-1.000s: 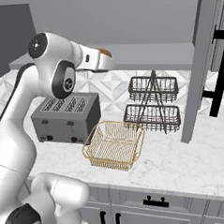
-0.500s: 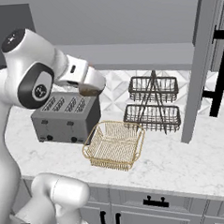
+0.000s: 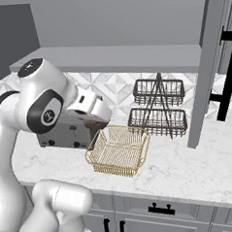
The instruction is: Open the cabinet, pick up the bread from the cabinet and place it in the basket. Then move the basket to the dining counter.
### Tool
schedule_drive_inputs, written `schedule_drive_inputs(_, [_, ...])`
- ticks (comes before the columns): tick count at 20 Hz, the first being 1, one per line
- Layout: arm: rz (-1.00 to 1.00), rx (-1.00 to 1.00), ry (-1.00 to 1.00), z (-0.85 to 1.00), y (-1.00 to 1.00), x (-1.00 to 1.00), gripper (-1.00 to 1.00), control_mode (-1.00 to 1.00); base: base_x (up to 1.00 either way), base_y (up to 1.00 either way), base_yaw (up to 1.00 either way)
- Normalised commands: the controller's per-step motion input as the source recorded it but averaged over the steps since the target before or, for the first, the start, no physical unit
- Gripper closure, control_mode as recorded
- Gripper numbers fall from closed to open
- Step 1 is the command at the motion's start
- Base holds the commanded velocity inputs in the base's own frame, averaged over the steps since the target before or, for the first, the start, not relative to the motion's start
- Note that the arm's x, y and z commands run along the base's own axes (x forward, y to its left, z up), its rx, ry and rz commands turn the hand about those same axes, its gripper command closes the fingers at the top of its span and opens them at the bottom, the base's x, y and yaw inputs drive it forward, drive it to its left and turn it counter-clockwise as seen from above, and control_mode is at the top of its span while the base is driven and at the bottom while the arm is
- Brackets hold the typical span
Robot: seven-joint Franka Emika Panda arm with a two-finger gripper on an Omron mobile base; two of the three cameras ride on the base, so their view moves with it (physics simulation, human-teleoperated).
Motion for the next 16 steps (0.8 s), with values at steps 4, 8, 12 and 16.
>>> schedule_drive_inputs(4, [0.0,0.03,0.15,-0.89,0.01,0.29,1.0,-1.0,0.0,0.0,0.0])
schedule_drive_inputs(8, [0.0,0.1,0.19,-0.72,0.0,0.47,1.0,-1.0,0.0,0.0,0.0])
schedule_drive_inputs(12, [0.0,0.12,0.22,-0.65,0.0,0.63,1.0,-1.0,0.0,0.0,0.0])
schedule_drive_inputs(16, [0.0,0.12,0.22,-0.57,0.0,0.67,1.0,-1.0,0.0,0.0,0.0])
